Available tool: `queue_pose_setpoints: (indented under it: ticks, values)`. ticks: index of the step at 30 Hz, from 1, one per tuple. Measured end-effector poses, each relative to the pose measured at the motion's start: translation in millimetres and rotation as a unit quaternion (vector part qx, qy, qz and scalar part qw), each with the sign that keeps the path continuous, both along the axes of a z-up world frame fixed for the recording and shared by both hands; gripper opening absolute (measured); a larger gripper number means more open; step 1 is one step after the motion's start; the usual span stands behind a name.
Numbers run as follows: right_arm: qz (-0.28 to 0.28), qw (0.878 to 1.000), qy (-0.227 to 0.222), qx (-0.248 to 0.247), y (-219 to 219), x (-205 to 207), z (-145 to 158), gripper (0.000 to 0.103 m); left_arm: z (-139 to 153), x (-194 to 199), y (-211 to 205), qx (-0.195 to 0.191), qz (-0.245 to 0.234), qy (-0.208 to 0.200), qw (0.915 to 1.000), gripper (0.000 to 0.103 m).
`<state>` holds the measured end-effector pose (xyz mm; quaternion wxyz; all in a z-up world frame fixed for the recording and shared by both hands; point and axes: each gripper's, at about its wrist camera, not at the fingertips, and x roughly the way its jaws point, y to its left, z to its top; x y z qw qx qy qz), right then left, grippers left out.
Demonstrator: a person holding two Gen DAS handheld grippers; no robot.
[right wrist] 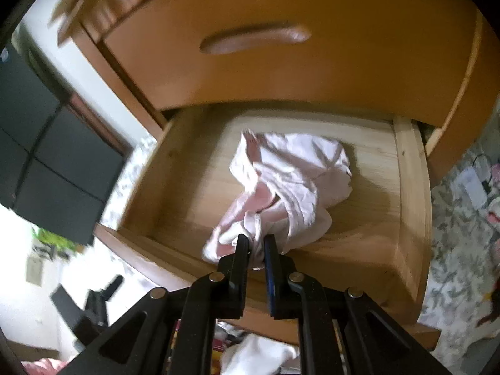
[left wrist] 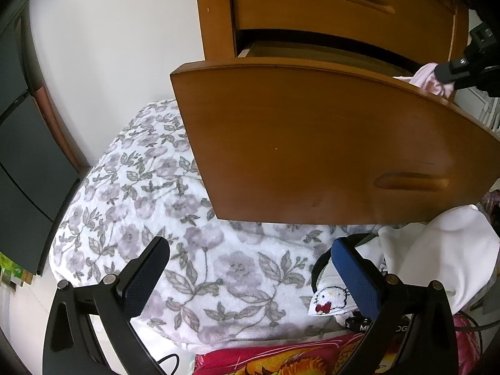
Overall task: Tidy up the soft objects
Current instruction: 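Grasp the pink cloth in the drawer with the right tool, then lift the pink cloth up out of the drawer with the right tool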
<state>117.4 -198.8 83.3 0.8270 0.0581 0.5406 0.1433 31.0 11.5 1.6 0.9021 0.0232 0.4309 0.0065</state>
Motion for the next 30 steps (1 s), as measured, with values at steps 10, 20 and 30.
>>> queue_pose_setpoints:
  ticks: [10, 20, 30]
  values:
    - [-0.04, 0.993, -0.034, 0.103, -21.8, -10.2, 12.1, 0.01, 0.5, -0.8, -3.9, 0.014, -0.001, -0.002, 0.9999, 0.103]
    - [-0.044, 0.989, -0.074, 0.122, -25.5, -19.8, 40.2, 0.01, 1.8, -1.8, -7.1, 0.022, -0.003, -0.007, 0.9997, 0.103]
    - [-0.038, 0.985, -0.117, 0.124, -27.0, -39.0, 76.0, 0.01, 3.1, -3.1, -7.4, 0.026, -0.002, -0.011, 0.9996, 0.103]
